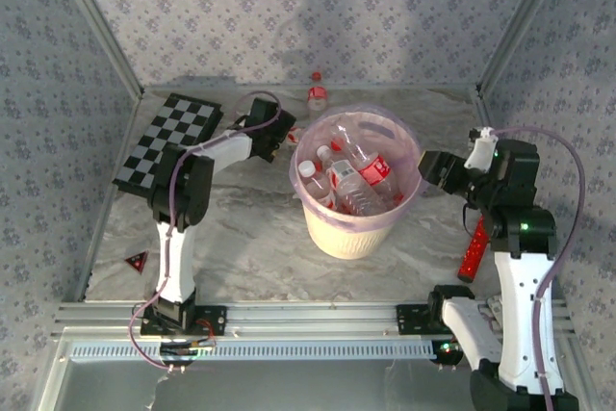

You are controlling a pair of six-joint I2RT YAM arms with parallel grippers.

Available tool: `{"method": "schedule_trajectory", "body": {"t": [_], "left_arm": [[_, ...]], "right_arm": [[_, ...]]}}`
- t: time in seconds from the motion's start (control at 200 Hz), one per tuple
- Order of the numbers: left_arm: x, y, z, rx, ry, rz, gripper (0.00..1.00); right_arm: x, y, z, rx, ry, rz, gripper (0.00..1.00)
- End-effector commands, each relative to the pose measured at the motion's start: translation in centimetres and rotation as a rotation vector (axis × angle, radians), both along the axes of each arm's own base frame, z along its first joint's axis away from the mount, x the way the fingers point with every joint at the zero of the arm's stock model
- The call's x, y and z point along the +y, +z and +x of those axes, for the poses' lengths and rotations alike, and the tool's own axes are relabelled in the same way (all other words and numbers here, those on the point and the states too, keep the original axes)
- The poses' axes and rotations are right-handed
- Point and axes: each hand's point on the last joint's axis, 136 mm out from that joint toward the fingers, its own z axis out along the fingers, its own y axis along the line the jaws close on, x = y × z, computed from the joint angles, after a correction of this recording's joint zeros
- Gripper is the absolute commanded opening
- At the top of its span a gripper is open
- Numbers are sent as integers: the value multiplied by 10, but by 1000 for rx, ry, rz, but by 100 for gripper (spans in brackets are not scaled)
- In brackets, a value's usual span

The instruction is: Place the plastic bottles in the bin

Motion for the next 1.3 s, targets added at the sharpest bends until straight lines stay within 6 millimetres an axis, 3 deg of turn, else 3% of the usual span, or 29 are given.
{"method": "schedule_trajectory", "body": {"t": [0.0, 0.34, 0.425, 0.51, 0.68, 0.765, 0.88, 1.02, 1.165, 1.18, 1.21, 1.295], "left_arm": [[-1, -11, 3, 47, 1, -9, 100], [-3, -46, 10, 113, 47, -36, 99], [0, -48, 9, 119, 62, -40, 92], [4, -46, 6, 115, 75, -34, 79], [18, -27, 4, 84, 107, -23, 58], [23, -2, 9, 27, 100, -31, 57], [33, 48, 14, -62, 83, -4, 57], [61, 133, 9, -214, 101, 75, 55], [98, 233, -19, -404, 151, 154, 48], [102, 244, -23, -425, 156, 162, 48], [107, 264, -33, -464, 162, 170, 47], [112, 312, -61, -570, 151, 154, 44]], "right_arm": [[7, -14, -10, 47, 29, 42, 66], [2, -22, -12, 65, 20, 45, 66], [2, -23, -14, 70, 20, 42, 66], [1, -25, -15, 78, 18, 39, 66], [3, -25, -14, 85, 22, 62, 66], [5, -21, -11, 85, 28, 85, 67], [10, -15, -7, 82, 53, 109, 67], [9, -4, 1, 55, 48, 122, 67], [6, 3, 9, 43, 32, 120, 67], [5, 14, 10, 15, 31, 116, 67], [5, 17, 11, 8, 29, 113, 67], [3, 19, 15, 4, 22, 108, 67]]}}
